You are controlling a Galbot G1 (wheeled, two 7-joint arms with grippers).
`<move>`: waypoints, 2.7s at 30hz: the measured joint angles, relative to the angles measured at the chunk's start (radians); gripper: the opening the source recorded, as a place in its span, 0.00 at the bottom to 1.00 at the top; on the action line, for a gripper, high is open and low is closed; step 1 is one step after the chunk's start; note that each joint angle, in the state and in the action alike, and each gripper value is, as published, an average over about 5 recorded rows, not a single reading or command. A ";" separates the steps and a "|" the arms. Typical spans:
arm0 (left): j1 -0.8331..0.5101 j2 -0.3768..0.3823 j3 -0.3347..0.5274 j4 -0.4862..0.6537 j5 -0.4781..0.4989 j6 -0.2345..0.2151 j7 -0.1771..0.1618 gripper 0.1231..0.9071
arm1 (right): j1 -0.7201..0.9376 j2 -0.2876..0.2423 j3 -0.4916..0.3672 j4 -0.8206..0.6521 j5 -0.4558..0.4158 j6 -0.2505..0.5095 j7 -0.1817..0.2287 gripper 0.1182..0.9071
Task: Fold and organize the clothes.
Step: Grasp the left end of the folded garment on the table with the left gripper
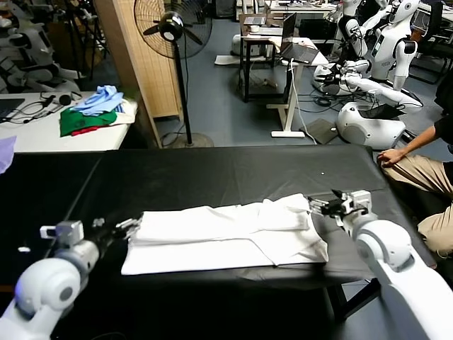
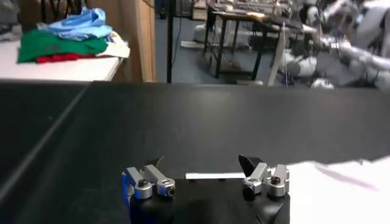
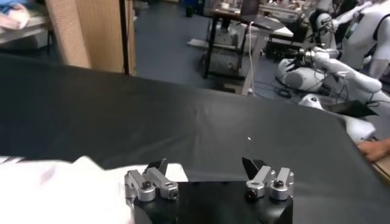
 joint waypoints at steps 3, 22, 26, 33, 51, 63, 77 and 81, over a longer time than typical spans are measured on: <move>-0.036 -0.028 0.016 0.056 -0.004 0.003 0.008 0.86 | 0.016 0.023 -0.015 -0.044 -0.001 0.005 -0.007 0.86; -0.091 -0.104 0.105 0.212 0.111 0.015 0.069 0.21 | 0.018 0.099 -0.030 -0.119 -0.032 0.039 -0.009 0.58; -0.087 -0.111 0.115 0.215 0.131 -0.005 0.089 0.03 | 0.006 0.112 -0.032 -0.119 -0.060 0.074 0.014 0.35; -0.083 -0.124 0.150 0.224 0.305 -0.120 0.119 0.00 | -0.021 0.151 -0.045 -0.124 -0.151 0.178 0.123 0.01; -0.127 -0.116 0.149 0.243 0.443 -0.200 0.102 0.67 | -0.136 0.132 0.027 0.047 -0.156 0.182 0.109 0.69; -0.016 -0.116 0.049 0.128 0.263 -0.133 0.076 0.86 | -0.216 0.118 0.065 0.191 -0.129 0.173 0.107 0.86; 0.125 -0.221 0.050 0.105 0.430 -0.183 0.118 0.76 | -0.234 0.106 0.070 0.242 -0.129 0.173 0.094 0.86; 0.119 -0.241 0.056 0.117 0.428 -0.182 0.119 0.50 | -0.233 0.111 0.065 0.249 -0.130 0.173 0.094 0.86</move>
